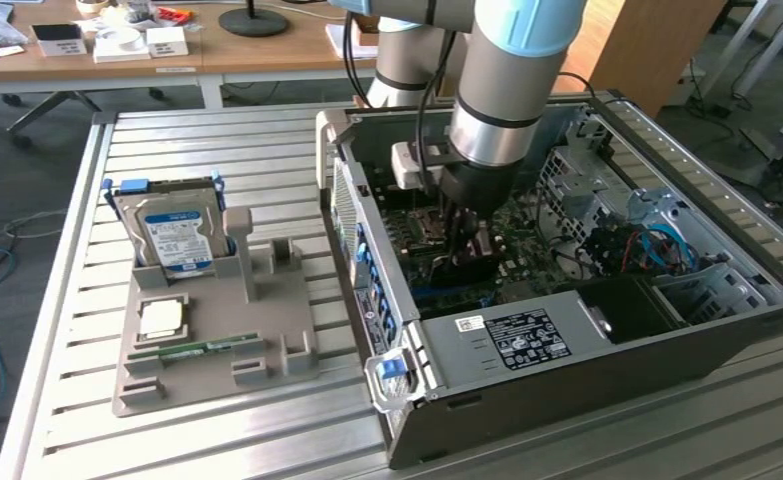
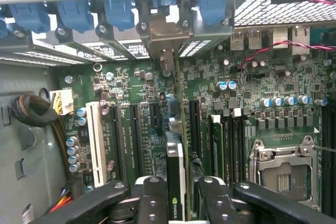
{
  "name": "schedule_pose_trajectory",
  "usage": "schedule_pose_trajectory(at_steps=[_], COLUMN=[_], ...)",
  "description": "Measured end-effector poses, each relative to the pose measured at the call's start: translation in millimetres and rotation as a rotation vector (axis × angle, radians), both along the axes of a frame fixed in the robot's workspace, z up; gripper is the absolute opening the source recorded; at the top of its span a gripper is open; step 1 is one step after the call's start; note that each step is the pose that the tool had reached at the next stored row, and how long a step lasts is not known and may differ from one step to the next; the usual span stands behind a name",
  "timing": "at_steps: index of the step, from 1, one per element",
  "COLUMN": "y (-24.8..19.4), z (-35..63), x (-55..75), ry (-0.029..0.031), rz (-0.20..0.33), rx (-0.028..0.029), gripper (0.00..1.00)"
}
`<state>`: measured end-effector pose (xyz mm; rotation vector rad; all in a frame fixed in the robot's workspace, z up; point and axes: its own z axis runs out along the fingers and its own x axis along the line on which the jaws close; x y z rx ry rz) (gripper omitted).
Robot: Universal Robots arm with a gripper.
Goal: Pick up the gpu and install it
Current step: 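Insert the gpu into the slot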
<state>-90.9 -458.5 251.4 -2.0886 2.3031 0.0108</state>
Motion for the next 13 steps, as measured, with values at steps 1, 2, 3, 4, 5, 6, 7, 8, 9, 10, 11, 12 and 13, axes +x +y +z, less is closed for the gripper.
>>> schedule_pose_trajectory(at_steps=[1, 2, 3, 4, 5, 6, 7, 8, 9, 10, 11, 12, 13], y=[0.0, 0.0, 0.0, 0.0, 0.0, 0.0, 0.0, 0.0, 0.0, 0.0, 0.0, 0.0, 0.0], z=[0.0, 0.0, 0.0, 0.0, 0.0, 0.0, 0.0, 0.0, 0.0, 0.0, 0.1, 0.1, 0.2], x=[-0.3, -0.4, -0.4, -0.4, -0.5, -0.5, -0.5, -0.5, -0.5, -0.5, -0.5, -0.5, -0.6], ry=[-0.0001, -0.0002, -0.0001, -0.0002, -0.0002, -0.0002, -0.0001, -0.0002, -0.0002, -0.0002, -0.0003, -0.0004, -0.0004], rz=[0.000, 0.000, 0.000, 0.000, 0.000, 0.000, 0.000, 0.000, 0.000, 0.000, 0.000, 0.000, 0.000], rx=[0.0000, 0.0000, 0.0000, 0.0000, 0.0000, 0.0000, 0.0000, 0.0000, 0.0000, 0.0001, 0.0003, 0.0005, 0.0009], gripper=[0.27, 0.27, 0.27, 0.27, 0.27, 0.27, 0.27, 0.27, 0.27, 0.27, 0.27, 0.27, 0.27])
